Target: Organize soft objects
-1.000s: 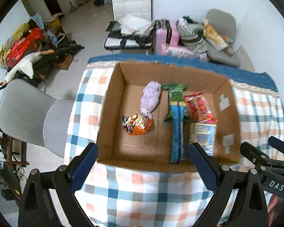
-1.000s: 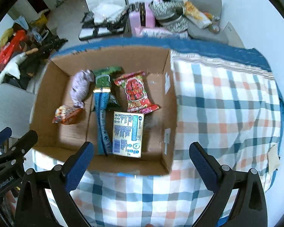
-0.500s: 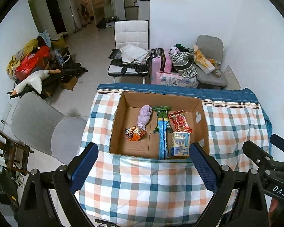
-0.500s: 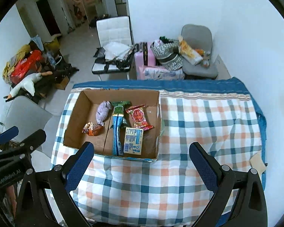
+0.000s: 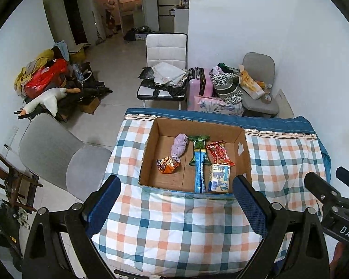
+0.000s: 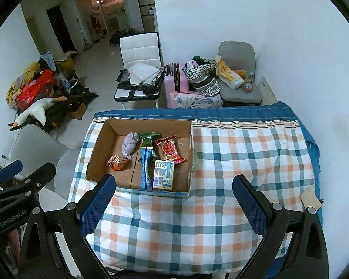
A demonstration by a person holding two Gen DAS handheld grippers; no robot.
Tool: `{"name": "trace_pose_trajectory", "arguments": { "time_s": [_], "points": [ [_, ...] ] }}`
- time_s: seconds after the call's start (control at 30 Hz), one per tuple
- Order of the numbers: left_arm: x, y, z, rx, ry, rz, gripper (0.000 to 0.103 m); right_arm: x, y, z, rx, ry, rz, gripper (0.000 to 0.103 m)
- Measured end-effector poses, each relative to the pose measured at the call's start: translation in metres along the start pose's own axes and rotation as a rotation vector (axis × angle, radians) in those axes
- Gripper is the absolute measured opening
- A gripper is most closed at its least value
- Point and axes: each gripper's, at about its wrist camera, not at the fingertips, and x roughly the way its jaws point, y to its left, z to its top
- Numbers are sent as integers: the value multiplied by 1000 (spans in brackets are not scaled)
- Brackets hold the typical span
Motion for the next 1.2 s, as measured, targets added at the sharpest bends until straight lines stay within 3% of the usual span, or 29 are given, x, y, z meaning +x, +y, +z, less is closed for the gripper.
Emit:
{"name": "trace_pose_trajectory", "arguments": {
  "time_s": [1.2],
  "points": [
    [-4, 4, -6, -4, -5, 28, 98, -1, -4, 0, 3, -7, -24, 102]
  ]
}}
